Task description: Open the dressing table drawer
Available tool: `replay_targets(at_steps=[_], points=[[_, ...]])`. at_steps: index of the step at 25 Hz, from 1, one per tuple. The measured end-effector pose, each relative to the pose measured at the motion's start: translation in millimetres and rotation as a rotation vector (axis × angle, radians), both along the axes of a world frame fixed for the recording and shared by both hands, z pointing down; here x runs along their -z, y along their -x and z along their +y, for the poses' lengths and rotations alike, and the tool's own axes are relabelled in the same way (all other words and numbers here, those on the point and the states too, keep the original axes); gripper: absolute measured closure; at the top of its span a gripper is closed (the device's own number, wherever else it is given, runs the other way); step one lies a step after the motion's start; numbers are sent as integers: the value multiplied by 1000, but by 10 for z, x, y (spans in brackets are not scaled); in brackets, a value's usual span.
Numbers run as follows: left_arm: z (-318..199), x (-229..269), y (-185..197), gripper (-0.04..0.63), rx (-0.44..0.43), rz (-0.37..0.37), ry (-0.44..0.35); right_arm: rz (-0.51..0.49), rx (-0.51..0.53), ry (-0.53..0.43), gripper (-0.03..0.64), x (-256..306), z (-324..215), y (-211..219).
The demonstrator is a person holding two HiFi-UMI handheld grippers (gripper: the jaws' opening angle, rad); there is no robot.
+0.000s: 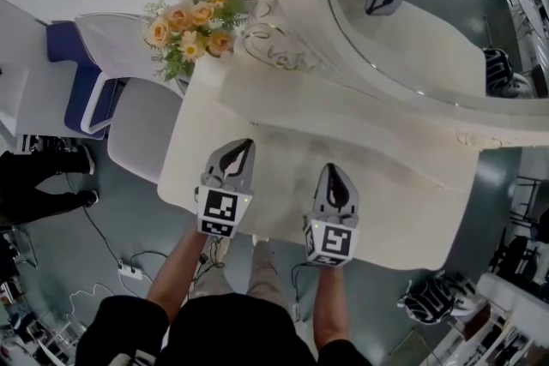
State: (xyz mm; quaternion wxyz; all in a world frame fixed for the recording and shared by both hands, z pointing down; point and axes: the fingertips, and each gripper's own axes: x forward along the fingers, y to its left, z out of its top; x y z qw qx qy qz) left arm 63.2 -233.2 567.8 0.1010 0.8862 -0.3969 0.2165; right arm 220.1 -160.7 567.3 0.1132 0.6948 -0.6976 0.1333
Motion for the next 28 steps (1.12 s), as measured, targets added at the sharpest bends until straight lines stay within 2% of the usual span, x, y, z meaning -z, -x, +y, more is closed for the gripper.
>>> replay_targets(at_steps=[5,8,10,12,17,20,28], points=[[-67,-92,13,592,42,2,7,1,11,17,617,-83,-3,-20],[-103,-223,9,582,47,-6,59,6,16,22,617,-129,-1,-33],[-123,-343,-2,522,47,-20,98,10,19,31,617,-166,8,-43],[-149,-442,0,490,58,-37,119,7,24,31,617,-179,6,-45],[-229,-553,-16,443,88,-53,115,11,30,55,617,-223,22,-74],[-290,-621,-29,438,99,-55,114,10,29,75,617,-280,22,-89],[-415,-688,-61,437,120,-58,98,5,30,58,617,-349,-3,-137]])
